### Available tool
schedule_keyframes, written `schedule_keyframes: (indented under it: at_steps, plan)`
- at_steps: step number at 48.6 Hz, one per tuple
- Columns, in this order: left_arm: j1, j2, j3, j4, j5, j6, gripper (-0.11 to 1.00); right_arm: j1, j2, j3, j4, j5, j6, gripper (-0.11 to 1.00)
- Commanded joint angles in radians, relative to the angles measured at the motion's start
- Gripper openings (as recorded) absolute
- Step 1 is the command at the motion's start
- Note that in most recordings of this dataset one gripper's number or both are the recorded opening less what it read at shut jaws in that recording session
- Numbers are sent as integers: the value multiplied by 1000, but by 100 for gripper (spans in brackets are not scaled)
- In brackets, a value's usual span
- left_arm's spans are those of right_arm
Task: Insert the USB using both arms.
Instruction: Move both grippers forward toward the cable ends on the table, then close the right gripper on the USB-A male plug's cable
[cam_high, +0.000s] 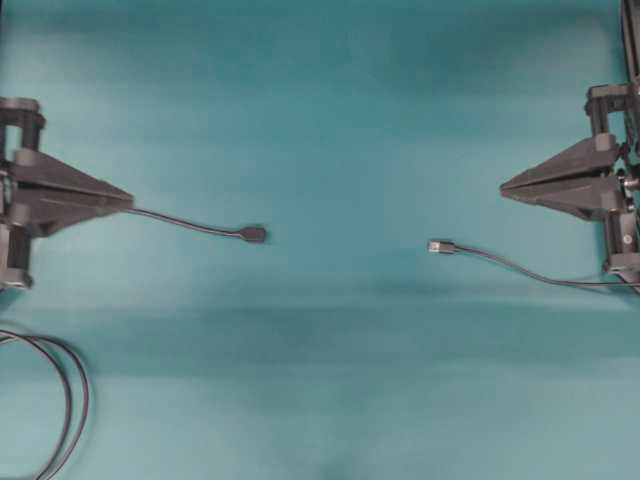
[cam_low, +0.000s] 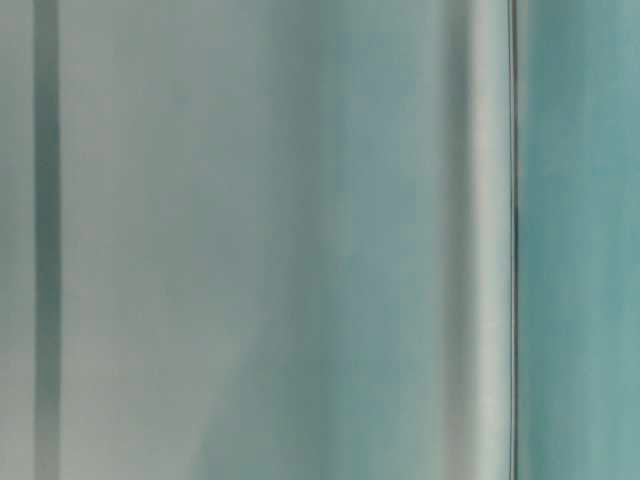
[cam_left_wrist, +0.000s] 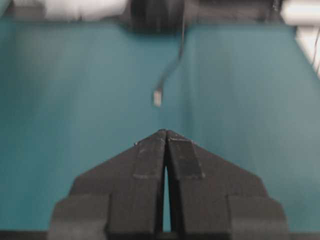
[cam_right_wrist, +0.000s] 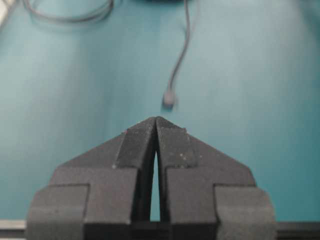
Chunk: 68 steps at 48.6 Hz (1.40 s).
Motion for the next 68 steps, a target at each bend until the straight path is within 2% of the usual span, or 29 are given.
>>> schedule_keyframes:
  at_steps: [1, 8, 16, 20, 28, 31, 38, 41, 45, 51, 53, 61, 68]
  plan:
    - [6, 46, -49, -2, 78, 0, 0, -3, 48, -48, -3, 66, 9, 0]
    - [15, 103, -64, -2, 141, 9, 1, -2, 141, -64, -3, 127, 23, 0]
    - [23, 153, -77, -2, 149, 44, 10, -3, 196, -64, -3, 135, 28, 0]
    - [28, 179, -81, -2, 149, 49, 25, -3, 206, -63, -3, 149, 40, 0]
    - [40, 225, -81, -2, 146, 52, 72, -3, 233, -61, -3, 189, 101, 0]
    - [44, 241, -80, -2, 144, 60, 83, -3, 249, -60, -3, 193, 109, 0]
    - [49, 275, -80, -2, 137, 92, 81, -3, 284, -61, -3, 193, 117, 1]
    - [49, 291, -84, -2, 130, 109, 81, -3, 304, -64, -3, 193, 121, 4]
    - [51, 310, -86, -2, 124, 120, 81, -3, 334, -64, -3, 193, 137, 21]
    - [51, 333, -83, -2, 114, 127, 81, -3, 387, -64, -3, 193, 163, 57]
    - [52, 342, -81, -2, 110, 127, 81, -3, 402, -64, -3, 192, 166, 65]
    - [54, 379, -86, -2, 107, 126, 81, -3, 462, -64, -3, 190, 169, 56]
    - [55, 422, -94, -2, 107, 127, 81, -2, 511, -77, -3, 190, 173, 56]
